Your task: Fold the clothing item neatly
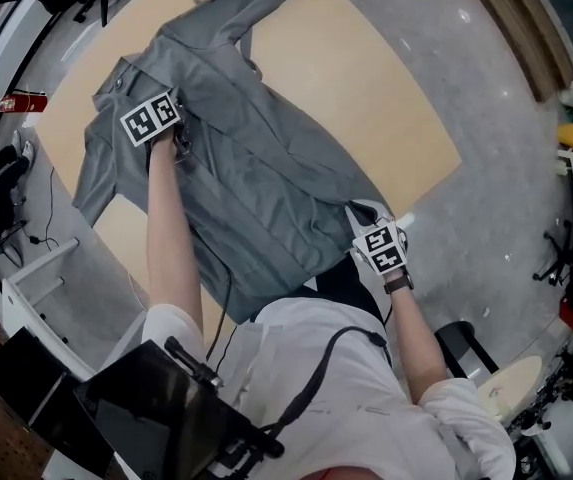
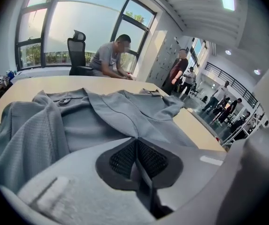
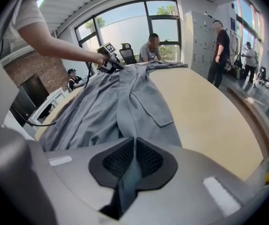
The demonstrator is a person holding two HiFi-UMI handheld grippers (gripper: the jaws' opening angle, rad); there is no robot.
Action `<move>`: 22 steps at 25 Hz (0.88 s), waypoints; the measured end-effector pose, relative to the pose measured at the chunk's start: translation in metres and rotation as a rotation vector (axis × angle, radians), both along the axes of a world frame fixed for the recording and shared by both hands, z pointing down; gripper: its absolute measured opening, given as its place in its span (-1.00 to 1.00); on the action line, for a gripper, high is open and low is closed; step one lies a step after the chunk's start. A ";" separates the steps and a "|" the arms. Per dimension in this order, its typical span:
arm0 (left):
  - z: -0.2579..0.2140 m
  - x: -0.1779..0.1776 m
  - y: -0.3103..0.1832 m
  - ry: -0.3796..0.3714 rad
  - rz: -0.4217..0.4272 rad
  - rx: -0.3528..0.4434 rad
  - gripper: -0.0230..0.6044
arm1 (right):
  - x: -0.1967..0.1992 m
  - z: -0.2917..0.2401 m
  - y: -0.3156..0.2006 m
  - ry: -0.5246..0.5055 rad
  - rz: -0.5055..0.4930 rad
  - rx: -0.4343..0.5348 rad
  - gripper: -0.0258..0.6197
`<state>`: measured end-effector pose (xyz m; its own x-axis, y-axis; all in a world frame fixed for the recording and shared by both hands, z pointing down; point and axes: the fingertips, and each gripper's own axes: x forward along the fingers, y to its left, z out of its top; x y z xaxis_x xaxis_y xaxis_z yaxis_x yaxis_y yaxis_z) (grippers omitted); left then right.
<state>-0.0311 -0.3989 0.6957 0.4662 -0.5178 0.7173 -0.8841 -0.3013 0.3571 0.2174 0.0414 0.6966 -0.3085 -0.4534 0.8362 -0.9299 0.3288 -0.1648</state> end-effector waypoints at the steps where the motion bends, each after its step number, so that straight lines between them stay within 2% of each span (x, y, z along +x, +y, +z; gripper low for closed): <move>1: -0.006 -0.004 -0.001 0.004 -0.005 0.002 -0.89 | 0.000 -0.012 0.001 -0.030 -0.005 0.005 -0.84; 5: -0.029 -0.029 -0.009 0.001 -0.017 0.017 -0.89 | -0.023 -0.063 0.017 -0.269 -0.033 -0.025 -0.84; 8: -0.046 -0.040 -0.014 0.002 0.001 0.028 -0.89 | -0.044 -0.093 0.023 -0.424 -0.011 -0.046 -0.84; 12: -0.061 -0.052 -0.012 -0.054 0.034 0.029 -0.89 | -0.075 -0.107 0.031 -0.479 -0.040 -0.123 -0.84; 17: -0.041 -0.084 0.006 -0.228 0.060 0.015 -0.89 | -0.141 -0.102 0.052 -0.603 -0.126 -0.285 -0.84; 21: -0.004 -0.105 0.005 -0.296 0.049 -0.036 -0.88 | -0.168 -0.058 0.051 -0.523 -0.121 -0.329 -0.82; 22: 0.004 -0.108 0.003 -0.313 0.039 -0.054 -0.85 | -0.172 -0.044 0.050 -0.496 -0.122 -0.340 -0.74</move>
<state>-0.1394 -0.3954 0.6996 0.2369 -0.4616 0.8549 -0.9419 -0.3249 0.0856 0.0456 0.0911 0.6527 -0.7309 -0.1232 0.6712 -0.6743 0.2815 -0.6827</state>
